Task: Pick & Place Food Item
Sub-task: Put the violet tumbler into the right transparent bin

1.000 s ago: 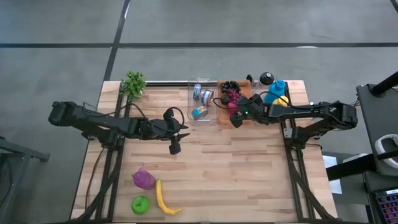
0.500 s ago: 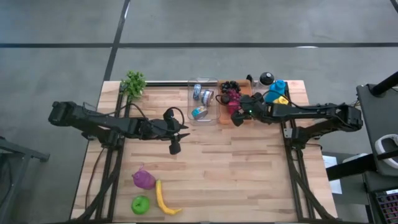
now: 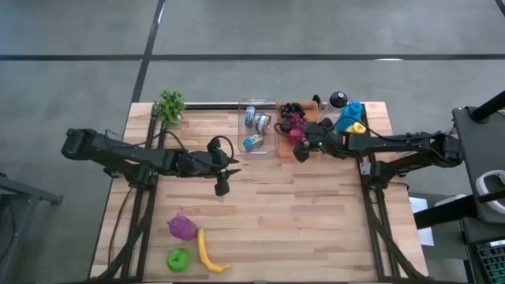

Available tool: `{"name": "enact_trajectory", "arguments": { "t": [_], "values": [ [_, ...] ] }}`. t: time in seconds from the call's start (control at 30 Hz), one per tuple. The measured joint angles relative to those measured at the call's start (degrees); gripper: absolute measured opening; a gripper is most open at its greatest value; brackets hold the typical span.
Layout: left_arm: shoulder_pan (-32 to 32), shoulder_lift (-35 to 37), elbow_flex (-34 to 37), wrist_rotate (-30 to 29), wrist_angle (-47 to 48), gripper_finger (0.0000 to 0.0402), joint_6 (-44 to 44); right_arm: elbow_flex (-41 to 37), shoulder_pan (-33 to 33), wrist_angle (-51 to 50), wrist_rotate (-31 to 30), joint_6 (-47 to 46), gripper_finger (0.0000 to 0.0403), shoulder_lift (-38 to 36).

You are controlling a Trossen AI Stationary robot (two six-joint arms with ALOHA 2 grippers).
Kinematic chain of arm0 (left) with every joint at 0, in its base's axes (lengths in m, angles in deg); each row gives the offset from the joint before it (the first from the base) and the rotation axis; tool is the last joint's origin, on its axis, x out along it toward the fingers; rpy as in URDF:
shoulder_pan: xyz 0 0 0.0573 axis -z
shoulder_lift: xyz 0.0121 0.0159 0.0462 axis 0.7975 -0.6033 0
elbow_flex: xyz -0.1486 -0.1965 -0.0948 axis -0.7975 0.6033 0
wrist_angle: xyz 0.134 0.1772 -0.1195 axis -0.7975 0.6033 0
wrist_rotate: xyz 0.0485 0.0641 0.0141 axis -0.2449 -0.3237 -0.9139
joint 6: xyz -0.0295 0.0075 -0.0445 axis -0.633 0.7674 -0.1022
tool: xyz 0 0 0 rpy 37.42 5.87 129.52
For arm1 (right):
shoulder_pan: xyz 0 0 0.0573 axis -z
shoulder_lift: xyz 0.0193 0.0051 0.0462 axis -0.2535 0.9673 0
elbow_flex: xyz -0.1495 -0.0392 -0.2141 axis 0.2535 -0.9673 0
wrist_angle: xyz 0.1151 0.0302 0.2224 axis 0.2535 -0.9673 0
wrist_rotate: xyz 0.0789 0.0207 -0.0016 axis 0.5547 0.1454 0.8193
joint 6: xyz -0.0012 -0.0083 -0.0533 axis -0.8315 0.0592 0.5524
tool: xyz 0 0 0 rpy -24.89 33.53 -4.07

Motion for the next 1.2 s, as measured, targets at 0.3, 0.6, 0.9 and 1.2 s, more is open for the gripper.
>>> {"name": "enact_trajectory", "arguments": {
  "t": [0.3,0.6,0.9,1.2],
  "values": [
    [0.00,0.00,0.00,0.00,0.00,0.0136,0.00,0.00,-2.28,1.90,-0.12,0.93,0.0257,-0.10],
    [0.00,0.00,0.00,0.00,0.00,0.0136,0.00,0.00,-4.60,2.59,-0.02,1.06,0.0237,-0.10],
    [0.00,0.00,0.00,0.01,0.00,0.0136,-0.02,-0.02,-6.94,2.84,-0.03,1.07,0.0233,-0.10],
    [0.00,0.00,0.00,0.00,0.00,0.0136,0.00,0.00,-9.70,5.53,-0.01,2.78,0.0228,-0.09]
  ]
}}
